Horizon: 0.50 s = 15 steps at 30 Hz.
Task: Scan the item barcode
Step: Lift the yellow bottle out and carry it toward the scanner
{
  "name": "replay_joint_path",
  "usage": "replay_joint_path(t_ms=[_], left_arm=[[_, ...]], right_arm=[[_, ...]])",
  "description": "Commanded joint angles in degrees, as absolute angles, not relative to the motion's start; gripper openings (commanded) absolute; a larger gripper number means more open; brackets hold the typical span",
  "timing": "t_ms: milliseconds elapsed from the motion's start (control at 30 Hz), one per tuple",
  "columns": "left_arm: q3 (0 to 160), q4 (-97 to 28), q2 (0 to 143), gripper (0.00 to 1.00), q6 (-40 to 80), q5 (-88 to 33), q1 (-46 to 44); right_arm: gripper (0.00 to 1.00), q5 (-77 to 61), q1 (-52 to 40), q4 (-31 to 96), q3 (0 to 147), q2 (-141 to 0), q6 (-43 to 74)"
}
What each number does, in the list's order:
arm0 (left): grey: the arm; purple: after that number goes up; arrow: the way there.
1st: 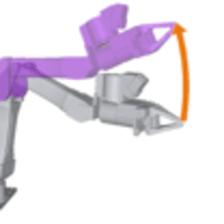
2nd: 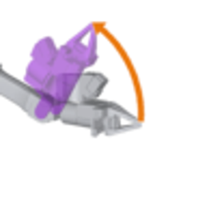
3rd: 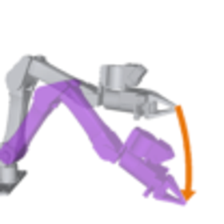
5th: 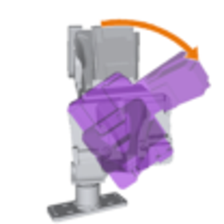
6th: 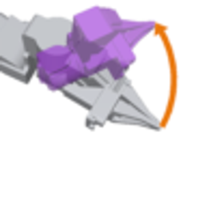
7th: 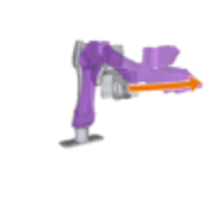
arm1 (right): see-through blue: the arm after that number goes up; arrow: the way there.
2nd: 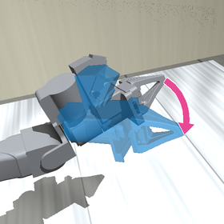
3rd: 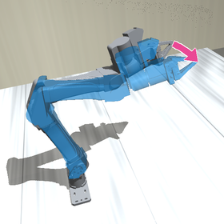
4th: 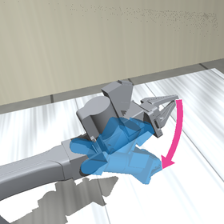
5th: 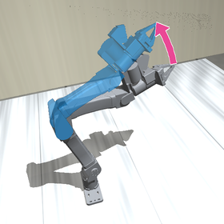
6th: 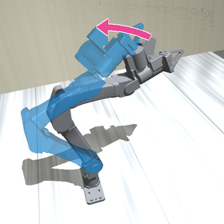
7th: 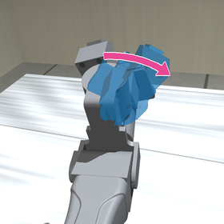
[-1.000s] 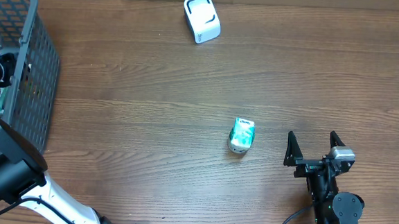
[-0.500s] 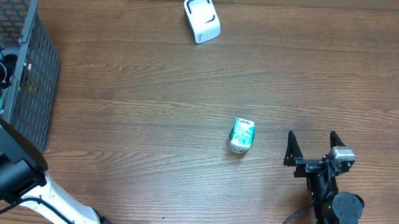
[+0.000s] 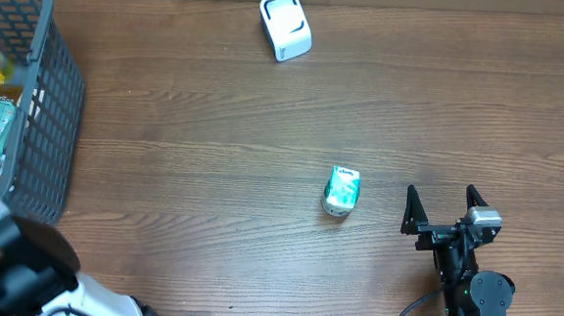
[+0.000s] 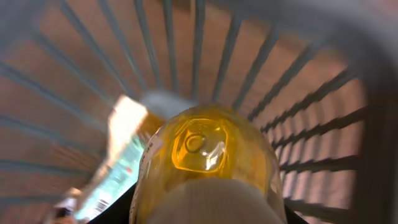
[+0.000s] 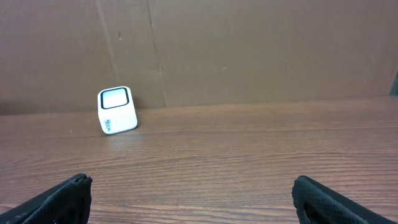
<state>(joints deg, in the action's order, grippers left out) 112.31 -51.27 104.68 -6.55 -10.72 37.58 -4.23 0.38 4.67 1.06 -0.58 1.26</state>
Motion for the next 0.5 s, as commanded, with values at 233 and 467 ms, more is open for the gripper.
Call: replay_joint_path(t_ms=[233, 467], left_arm=[[119.2, -50.8, 87.6, 0.4, 2.2, -13.6, 31.8], [119.2, -53.8, 83.9, 0.4, 2.2, -13.6, 19.8]], right_arm=[[1.0, -4.1, 0.6, 4.4, 0.4, -0.2, 0.8], [1.0, -4.1, 0.6, 4.4, 0.4, -0.2, 0.8]])
